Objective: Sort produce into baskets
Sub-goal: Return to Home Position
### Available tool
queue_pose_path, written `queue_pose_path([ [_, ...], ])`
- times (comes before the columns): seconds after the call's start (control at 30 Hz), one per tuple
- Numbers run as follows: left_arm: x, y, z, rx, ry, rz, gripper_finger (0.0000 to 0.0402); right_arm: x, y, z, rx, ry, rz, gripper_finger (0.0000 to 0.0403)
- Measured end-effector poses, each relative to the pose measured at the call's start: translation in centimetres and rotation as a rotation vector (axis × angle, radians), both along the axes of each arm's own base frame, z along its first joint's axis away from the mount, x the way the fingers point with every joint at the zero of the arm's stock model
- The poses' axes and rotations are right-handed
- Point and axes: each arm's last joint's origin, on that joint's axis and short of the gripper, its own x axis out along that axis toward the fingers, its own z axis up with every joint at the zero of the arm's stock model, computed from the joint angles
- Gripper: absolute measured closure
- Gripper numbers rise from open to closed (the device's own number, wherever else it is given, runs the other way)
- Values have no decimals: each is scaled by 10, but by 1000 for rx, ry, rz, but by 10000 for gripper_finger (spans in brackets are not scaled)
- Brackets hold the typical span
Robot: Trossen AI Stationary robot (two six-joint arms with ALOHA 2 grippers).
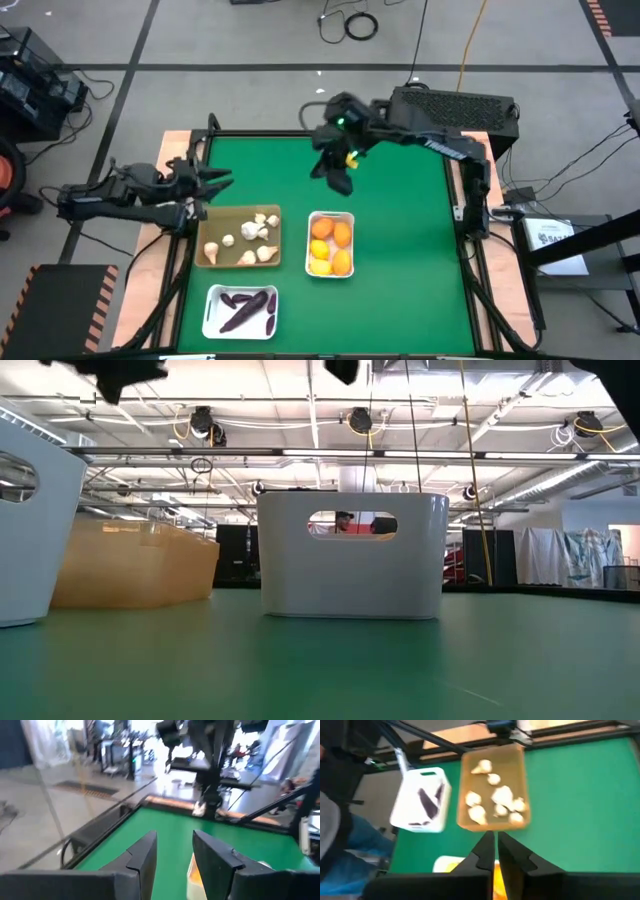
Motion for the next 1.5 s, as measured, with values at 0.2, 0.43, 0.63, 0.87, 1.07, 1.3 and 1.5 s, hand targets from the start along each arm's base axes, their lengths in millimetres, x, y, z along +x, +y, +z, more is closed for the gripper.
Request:
queue_pose_path([
  [0.2, -19, 6, -5, -55, 3, 87, 269, -41, -15, 24, -85, -9, 9, 399],
  [0.43, -31, 10, -5, -110, -59, 175, 269, -80, -55, 37, -143, -95, 14, 401],
  [0.63, -38, 12, -10, -140, -101, 256, 269, -113, -84, 16, -110, -56, -91, 402],
  [0.87, -44, 11, -22, -181, -137, 264, 269, -162, -83, -26, -84, -165, -239, 402],
  [1.07, -54, 11, -23, -207, -189, 265, 269, -200, -60, -61, -68, -389, -346, 402],
  [1.3, -58, 10, -28, -253, -174, 262, 269, -234, -34, -106, 23, -606, -411, 402],
  [1.5, -48, 10, -41, -311, -153, 214, 269, -254, -14, -144, 117, -784, -442, 402],
])
